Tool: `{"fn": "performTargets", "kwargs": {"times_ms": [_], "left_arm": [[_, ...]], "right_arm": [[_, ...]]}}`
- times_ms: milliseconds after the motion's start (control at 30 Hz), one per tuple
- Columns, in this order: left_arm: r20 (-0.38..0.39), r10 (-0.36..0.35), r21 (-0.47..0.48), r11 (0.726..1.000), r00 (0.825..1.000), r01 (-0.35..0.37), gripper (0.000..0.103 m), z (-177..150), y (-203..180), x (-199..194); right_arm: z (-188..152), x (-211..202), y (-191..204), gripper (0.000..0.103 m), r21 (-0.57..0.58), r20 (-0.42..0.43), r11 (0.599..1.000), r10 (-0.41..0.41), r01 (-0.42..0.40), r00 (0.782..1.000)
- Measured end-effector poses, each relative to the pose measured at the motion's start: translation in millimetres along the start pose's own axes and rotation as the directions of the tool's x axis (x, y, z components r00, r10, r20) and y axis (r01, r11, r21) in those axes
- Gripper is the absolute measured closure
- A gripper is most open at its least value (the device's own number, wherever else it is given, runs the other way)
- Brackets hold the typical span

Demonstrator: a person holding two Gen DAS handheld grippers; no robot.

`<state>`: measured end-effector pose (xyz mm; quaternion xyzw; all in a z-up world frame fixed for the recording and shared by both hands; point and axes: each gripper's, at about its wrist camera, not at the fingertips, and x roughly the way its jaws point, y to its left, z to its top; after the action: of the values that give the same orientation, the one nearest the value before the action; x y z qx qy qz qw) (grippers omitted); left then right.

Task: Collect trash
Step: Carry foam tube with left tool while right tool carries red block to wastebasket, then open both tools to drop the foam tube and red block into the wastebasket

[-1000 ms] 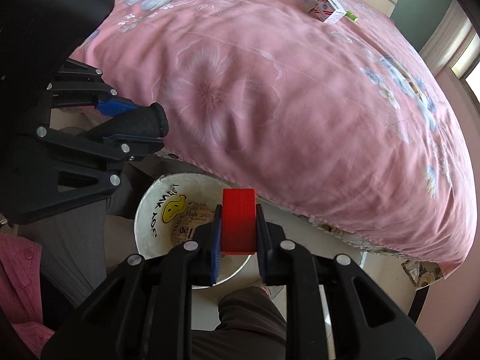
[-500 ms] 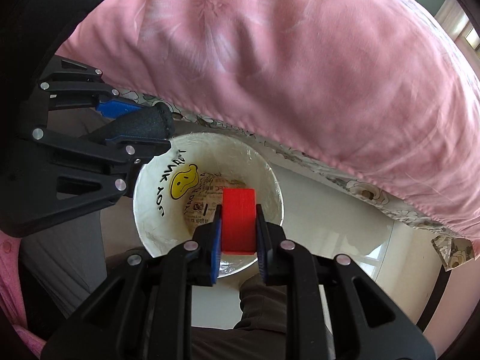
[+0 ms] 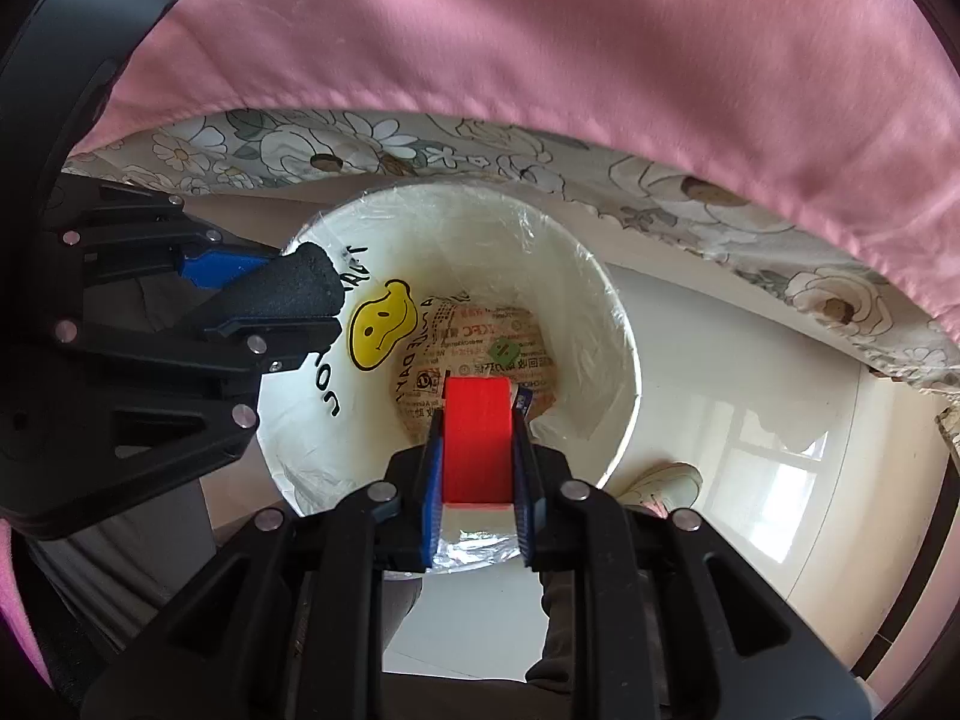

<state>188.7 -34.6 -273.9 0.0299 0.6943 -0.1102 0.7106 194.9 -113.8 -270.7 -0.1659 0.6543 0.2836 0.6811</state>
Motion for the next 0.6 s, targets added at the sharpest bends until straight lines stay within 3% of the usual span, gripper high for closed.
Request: {"fn": "performTargets", "kwargs": {"times_ms": [600], "left_arm": [[-0.117, -0.081, -0.123, 0.99, 0.99, 0.066, 0.07, 3, 15, 78]], "right_arm": [[4, 77, -9, 0.082, 0.156, -0.107, 0.986, 0.085, -0.067, 0.991]]}}
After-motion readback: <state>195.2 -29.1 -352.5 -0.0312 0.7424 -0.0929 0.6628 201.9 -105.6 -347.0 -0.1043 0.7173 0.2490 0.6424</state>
